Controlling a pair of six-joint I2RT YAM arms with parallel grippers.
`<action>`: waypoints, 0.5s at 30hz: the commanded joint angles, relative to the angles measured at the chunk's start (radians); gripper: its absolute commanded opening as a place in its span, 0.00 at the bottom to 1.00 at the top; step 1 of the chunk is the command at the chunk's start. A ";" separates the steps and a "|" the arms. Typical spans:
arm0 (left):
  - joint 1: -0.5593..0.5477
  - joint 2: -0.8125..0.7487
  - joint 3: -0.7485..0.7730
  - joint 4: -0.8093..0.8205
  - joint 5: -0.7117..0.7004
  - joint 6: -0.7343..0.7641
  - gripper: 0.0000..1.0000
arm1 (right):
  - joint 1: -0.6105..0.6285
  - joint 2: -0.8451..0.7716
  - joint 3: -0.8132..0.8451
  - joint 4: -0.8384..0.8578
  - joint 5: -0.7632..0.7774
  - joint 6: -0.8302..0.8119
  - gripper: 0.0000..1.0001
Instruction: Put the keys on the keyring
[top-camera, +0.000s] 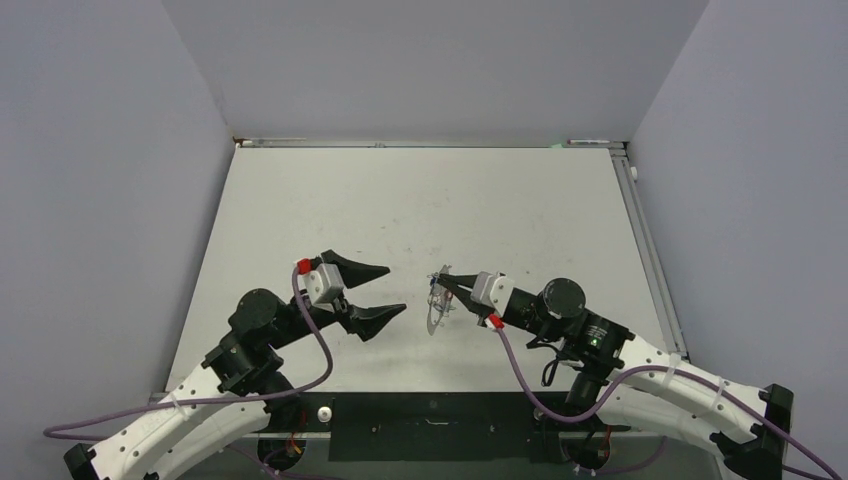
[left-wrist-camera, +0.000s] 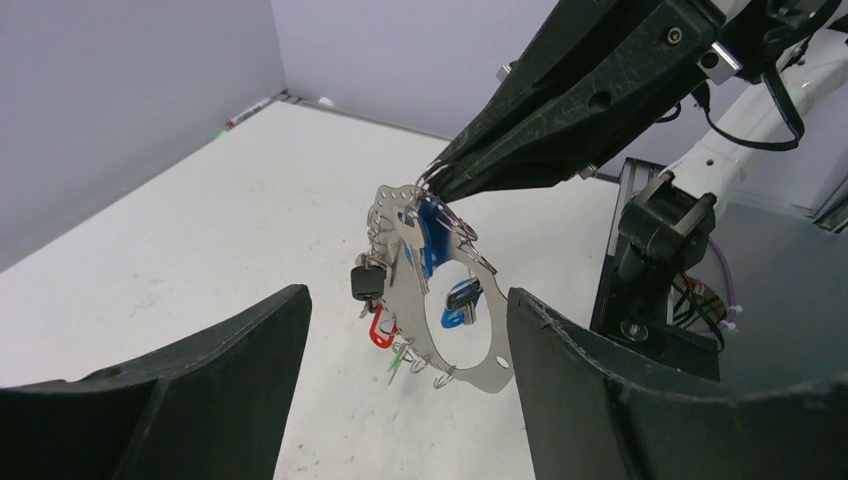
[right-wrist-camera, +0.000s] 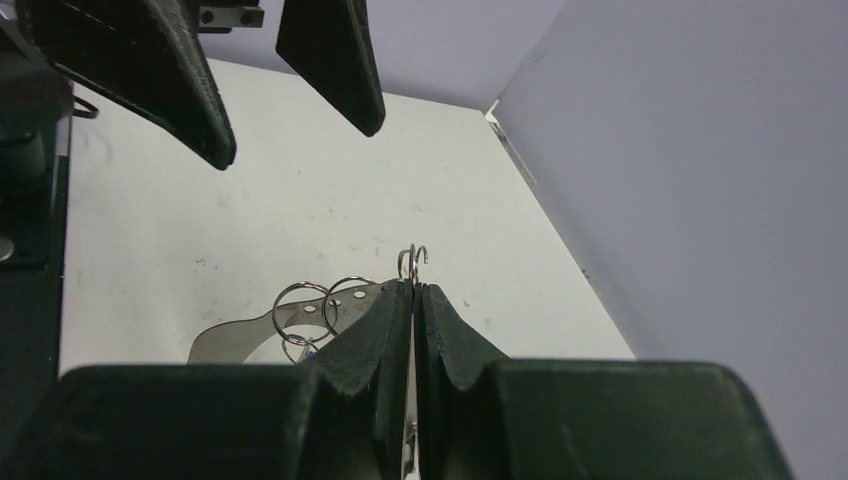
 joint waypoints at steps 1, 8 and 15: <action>0.006 -0.022 -0.032 0.087 -0.049 0.012 0.67 | -0.008 -0.018 0.007 0.139 -0.140 0.069 0.05; 0.008 -0.030 -0.102 0.175 0.109 0.118 0.62 | -0.009 0.021 0.042 0.158 -0.264 0.115 0.05; 0.008 -0.075 -0.134 0.221 0.200 0.159 0.56 | -0.010 0.048 0.051 0.137 -0.351 0.128 0.05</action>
